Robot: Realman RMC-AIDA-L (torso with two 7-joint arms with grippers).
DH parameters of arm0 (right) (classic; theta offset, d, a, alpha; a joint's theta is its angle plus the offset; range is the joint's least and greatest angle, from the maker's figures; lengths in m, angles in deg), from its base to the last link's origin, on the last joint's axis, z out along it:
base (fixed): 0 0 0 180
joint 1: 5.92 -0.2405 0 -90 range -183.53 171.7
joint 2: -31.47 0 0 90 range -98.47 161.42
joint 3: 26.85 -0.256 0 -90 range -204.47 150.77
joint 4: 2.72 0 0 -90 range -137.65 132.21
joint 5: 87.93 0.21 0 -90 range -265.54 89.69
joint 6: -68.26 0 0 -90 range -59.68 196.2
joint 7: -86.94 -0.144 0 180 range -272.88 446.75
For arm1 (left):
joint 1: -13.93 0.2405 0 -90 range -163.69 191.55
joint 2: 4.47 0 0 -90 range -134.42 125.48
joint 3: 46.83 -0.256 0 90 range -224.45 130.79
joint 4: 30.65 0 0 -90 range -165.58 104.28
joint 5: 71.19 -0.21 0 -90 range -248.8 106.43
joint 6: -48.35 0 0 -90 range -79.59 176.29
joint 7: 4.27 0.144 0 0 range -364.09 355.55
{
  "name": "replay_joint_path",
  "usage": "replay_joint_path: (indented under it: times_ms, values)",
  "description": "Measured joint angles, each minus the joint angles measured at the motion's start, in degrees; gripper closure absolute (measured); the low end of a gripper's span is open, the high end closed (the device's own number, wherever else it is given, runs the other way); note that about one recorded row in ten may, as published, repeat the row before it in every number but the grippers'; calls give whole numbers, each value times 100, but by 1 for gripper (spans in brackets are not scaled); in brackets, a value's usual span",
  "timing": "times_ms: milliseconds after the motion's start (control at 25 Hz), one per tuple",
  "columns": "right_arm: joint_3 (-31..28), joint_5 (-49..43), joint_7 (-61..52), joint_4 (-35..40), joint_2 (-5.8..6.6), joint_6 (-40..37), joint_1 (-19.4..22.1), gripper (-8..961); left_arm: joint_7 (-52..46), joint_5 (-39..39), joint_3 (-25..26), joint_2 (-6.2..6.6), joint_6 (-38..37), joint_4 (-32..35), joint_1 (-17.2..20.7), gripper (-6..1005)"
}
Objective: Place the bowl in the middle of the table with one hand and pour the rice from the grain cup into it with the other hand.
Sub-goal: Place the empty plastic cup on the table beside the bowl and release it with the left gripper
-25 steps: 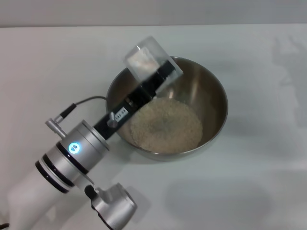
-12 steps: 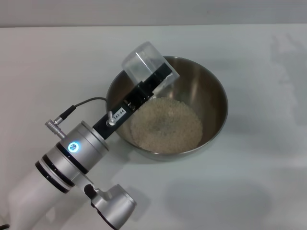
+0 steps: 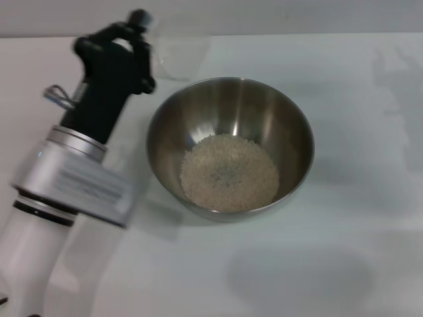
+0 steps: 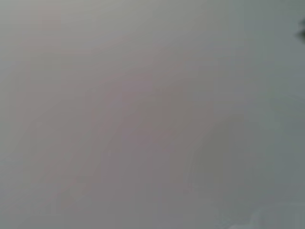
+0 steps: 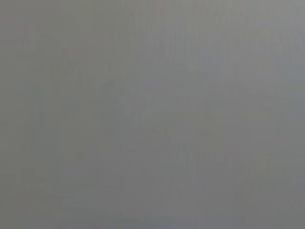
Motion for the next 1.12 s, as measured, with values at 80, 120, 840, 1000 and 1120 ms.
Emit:
replay_joint_path:
  times_ms: [80, 120, 840, 1000, 1120]
  values:
    - [-1, 0, 0, 0, -6, 1, 5, 458, -1102, 464, 38, 0, 254, 129, -36, 877]
    - [-1, 0, 0, 0, -8, 2, 9, 457, -1587, 674, 48, 1, 406, 218, -67, 876]
    - [35, 0, 0, 10, -32, -1, 3, 445, -5324, 1299, 211, 0, 2267, 1343, -370, 847]
    - [35, 0, 0, 4, -32, -3, 0, 442, -5335, 1302, 213, 0, 2282, 1338, -352, 841]
    - [35, 0, 0, 2, -32, -5, 1, 440, -5340, 1305, 193, 0, 2293, 1340, -352, 836]
